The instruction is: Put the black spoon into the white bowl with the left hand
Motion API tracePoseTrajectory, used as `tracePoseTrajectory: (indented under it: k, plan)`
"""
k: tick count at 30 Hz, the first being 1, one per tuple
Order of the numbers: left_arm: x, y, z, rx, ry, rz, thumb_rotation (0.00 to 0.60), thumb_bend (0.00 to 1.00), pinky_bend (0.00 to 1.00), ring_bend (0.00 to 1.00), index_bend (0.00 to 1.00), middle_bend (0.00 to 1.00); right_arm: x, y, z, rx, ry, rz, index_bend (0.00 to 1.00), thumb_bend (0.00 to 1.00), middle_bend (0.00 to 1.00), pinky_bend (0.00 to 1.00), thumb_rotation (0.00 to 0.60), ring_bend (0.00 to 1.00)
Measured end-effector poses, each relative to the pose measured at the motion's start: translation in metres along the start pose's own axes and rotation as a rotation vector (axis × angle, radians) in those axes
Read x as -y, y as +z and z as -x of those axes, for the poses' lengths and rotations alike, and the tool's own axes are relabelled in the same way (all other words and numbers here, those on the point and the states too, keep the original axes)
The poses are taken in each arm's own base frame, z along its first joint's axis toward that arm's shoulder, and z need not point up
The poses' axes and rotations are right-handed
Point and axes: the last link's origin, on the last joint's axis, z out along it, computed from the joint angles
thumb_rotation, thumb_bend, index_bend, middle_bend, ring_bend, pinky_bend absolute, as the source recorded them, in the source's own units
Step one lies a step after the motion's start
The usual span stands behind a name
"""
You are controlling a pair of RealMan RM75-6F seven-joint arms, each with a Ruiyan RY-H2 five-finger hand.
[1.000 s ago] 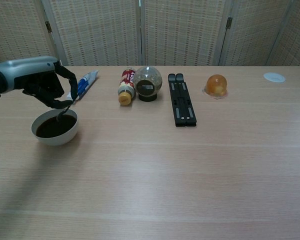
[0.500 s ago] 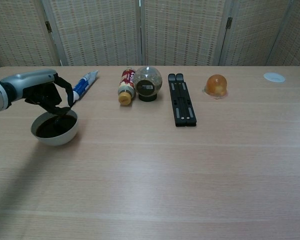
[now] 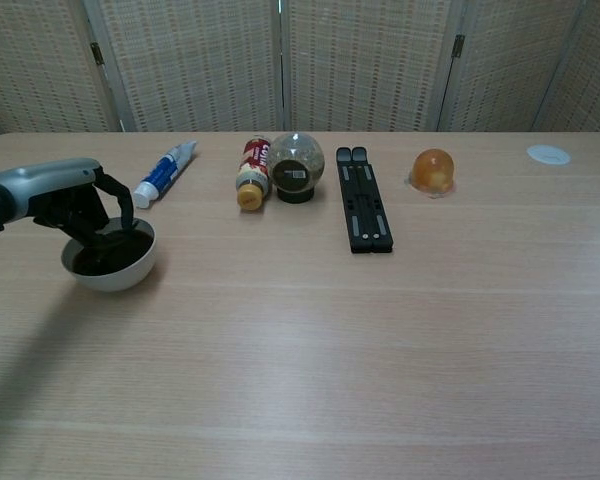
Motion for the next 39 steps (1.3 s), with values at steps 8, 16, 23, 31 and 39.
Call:
tracePoseTrajectory:
  k: [8, 16, 23, 31, 39]
  plan:
    - [-0.015, 0.011, 0.005, 0.006, 0.012, 0.029, 0.600, 0.53, 1.00, 0.93, 0.73, 1.00, -0.003, -0.003, -0.002, -0.006, 0.001, 0.011, 0.09, 0.19, 0.21, 0.29, 0.600, 0.22]
    - [-0.019, 0.027, 0.004, -0.017, 0.013, 0.007, 0.600, 0.53, 1.00, 0.93, 0.73, 1.00, -0.004, -0.005, -0.001, -0.007, 0.003, 0.015, 0.09, 0.19, 0.21, 0.29, 0.600, 0.22]
    - [-0.008, 0.028, -0.003, -0.035, 0.016, -0.032, 0.600, 0.53, 1.00, 0.93, 0.73, 1.00, -0.005, -0.004, 0.000, -0.004, 0.004, 0.013, 0.09, 0.19, 0.21, 0.29, 0.600, 0.22]
    - [0.004, 0.015, -0.004, -0.016, 0.026, -0.053, 0.600, 0.53, 1.00, 0.93, 0.73, 1.00, -0.003, -0.003, 0.001, -0.003, 0.005, 0.005, 0.09, 0.19, 0.21, 0.29, 0.600, 0.22]
    - [-0.005, 0.005, 0.002, 0.019, 0.028, -0.015, 0.600, 0.53, 1.00, 0.93, 0.73, 1.00, -0.005, -0.004, 0.001, -0.002, 0.006, 0.009, 0.09, 0.19, 0.21, 0.29, 0.600, 0.22]
